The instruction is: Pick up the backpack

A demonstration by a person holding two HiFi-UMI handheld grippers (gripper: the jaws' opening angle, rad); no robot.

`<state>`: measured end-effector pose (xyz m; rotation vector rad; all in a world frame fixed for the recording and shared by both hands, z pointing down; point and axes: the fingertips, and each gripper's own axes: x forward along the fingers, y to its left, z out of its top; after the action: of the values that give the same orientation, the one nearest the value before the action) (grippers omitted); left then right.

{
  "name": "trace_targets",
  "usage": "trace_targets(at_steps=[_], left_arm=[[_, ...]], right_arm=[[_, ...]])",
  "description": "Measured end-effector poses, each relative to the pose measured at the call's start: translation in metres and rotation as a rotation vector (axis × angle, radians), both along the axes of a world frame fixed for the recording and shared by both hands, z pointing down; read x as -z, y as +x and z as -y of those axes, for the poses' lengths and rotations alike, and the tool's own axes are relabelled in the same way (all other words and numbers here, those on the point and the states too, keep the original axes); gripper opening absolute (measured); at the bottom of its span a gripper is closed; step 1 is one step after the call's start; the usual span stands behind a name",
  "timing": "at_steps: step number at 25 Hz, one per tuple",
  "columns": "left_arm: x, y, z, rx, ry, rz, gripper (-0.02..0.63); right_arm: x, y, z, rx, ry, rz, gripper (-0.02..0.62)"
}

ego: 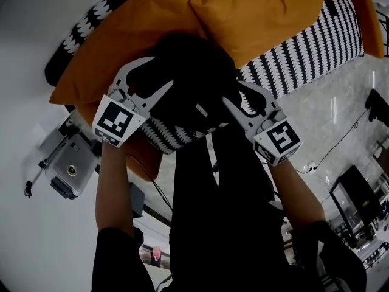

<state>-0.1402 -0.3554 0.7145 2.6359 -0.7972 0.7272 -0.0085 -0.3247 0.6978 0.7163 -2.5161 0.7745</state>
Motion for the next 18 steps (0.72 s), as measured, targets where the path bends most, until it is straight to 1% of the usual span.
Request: trace_targets(at_steps=[4, 11, 12, 15, 18], left_arm=[[-0.0022, 0.0012, 0.0041, -0.004, -0.003, 0.006, 0.222], [-0.0072, 0.0053, 0.0095, -0.014, -0.014, 0.014, 0.218], [-0.0079, 0.0059, 0.0094, -0.016, -0.017, 0.013, 0.210], [-0.0092, 0.0078, 0.0079, -0.030, -0.024, 0.016, 0.148], [-0.0085, 0.0075, 0.0074, -0.031, -0.023, 0.017, 0.139]], right_arm=[[0.0004, -0.0020, -0.0004, 0.026, 0.022, -0.005, 0.158], [-0.0010, -0.0051, 0.0007, 0.047, 0.021, 0.005, 0.128], [-0.0009, -0.0056, 0.0011, 0.049, 0.021, 0.005, 0.123], [-0.0016, -0.0060, 0.0019, 0.046, 0.013, 0.001, 0.111], [-0.0002, -0.0083, 0.0015, 0.051, 0.009, 0.013, 0.104]])
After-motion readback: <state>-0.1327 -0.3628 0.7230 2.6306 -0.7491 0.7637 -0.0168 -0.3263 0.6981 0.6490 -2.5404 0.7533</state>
